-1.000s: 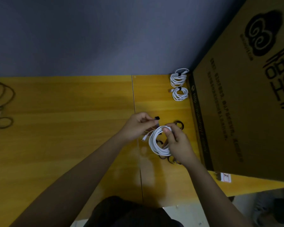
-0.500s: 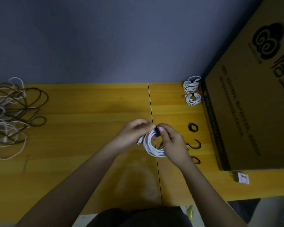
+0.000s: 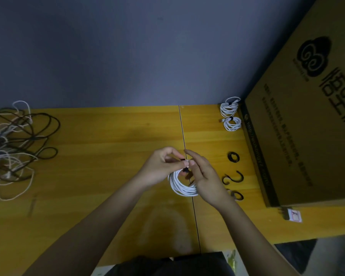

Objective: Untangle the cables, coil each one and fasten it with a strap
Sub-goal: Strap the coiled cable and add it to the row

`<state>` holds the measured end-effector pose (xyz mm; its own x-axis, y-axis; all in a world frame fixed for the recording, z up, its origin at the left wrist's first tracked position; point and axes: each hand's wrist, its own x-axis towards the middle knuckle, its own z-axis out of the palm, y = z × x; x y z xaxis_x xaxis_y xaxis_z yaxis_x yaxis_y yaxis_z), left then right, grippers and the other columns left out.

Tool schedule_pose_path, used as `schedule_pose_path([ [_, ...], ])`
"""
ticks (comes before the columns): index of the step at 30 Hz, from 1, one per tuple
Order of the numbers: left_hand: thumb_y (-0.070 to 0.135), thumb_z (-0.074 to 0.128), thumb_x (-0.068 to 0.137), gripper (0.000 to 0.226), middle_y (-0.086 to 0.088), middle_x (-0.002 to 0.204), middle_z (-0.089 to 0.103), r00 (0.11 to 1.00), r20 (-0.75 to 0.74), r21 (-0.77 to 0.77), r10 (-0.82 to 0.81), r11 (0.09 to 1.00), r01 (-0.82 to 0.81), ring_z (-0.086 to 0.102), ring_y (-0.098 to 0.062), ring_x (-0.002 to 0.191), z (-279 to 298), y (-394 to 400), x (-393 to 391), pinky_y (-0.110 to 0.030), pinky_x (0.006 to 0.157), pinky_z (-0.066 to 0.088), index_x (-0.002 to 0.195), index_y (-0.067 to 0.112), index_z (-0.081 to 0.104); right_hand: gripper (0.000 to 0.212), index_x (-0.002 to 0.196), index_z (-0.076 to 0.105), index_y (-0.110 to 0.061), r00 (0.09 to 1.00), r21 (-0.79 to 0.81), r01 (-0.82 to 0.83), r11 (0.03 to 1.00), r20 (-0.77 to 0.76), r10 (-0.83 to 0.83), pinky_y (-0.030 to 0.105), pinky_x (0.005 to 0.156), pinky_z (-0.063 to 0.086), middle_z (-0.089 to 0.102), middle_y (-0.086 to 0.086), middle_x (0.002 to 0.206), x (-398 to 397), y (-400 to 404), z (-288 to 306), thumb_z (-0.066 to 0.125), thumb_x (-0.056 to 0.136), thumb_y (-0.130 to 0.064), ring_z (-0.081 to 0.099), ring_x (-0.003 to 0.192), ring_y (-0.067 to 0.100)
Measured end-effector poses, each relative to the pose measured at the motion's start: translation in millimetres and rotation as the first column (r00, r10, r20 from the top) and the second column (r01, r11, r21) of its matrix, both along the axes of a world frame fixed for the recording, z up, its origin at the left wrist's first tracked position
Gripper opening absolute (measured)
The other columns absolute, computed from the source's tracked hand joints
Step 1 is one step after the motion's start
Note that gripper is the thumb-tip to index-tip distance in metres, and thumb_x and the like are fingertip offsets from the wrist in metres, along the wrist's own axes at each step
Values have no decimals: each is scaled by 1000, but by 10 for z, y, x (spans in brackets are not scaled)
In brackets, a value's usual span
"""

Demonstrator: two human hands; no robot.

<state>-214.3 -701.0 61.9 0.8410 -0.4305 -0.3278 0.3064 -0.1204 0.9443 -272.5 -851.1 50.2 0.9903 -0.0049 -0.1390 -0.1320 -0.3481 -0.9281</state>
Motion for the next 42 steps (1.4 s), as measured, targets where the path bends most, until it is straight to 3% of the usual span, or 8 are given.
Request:
schedule_pose_path([
  [3,5,70,84,9,-9,70,71,1000,-15,-10,6,1000,-6,68,-13,60,7,-13,0,-23,66,51,90,11,65,18,113,57,-28,944,-295,133,946,329,-30,10,90,36,47,-2,114,-51,-26,-72,48,99,-21,54,104,14],
  [6,0,66,86,10,-3,65,70,1000,-7,-18,26,999,-26,66,-7,56,26,-29,0,-16,59,50,91,8,67,14,95,67,-14,844,-545,209,812,520,133,17,89,31,56,2,102,-57,-74,-60,55,93,-22,47,101,18],
  [10,4,70,84,11,-7,71,69,997,35,28,67,997,-68,65,-7,58,9,-26,26,-17,62,50,85,16,69,11,95,69,-12,844,-603,102,791,474,252,21,83,40,61,1,100,-64,-87,-18,64,87,-18,51,100,17],
  [15,9,71,85,11,-8,71,71,994,56,57,99,993,-102,65,-10,63,19,-64,19,-24,66,48,82,19,70,22,84,69,-11,885,-699,179,692,422,197,33,63,53,58,5,96,4,20,-92,77,68,3,53,91,23],
  [20,8,69,85,8,-14,81,73,996,31,28,80,996,-81,67,-13,68,71,14,85,-29,73,53,84,16,72,13,92,72,-11,796,-701,256,666,544,266,28,60,47,58,2,96,28,12,-53,62,85,-13,52,90,19],
  [24,7,68,87,9,4,71,72,998,43,29,38,999,-39,66,-3,66,84,80,98,-15,67,50,84,15,72,12,96,73,-9,731,-675,206,708,587,347,24,68,48,65,1,101,10,-8,33,63,88,-11,58,97,17],
  [35,8,64,90,2,-1,55,66,1000,21,28,-1,1000,0,60,-6,49,157,89,66,-15,53,45,88,9,63,11,93,72,-6,639,-711,184,678,611,467,30,87,49,69,5,100,-12,-22,61,63,89,-11,61,99,20],
  [42,7,64,89,14,0,73,71,995,-67,21,-75,997,76,65,2,65,235,187,62,-7,62,44,103,10,66,13,92,71,-9,660,-723,181,666,592,463,28,90,47,70,2,101,-27,-24,111,59,92,-13,64,97,18],
])
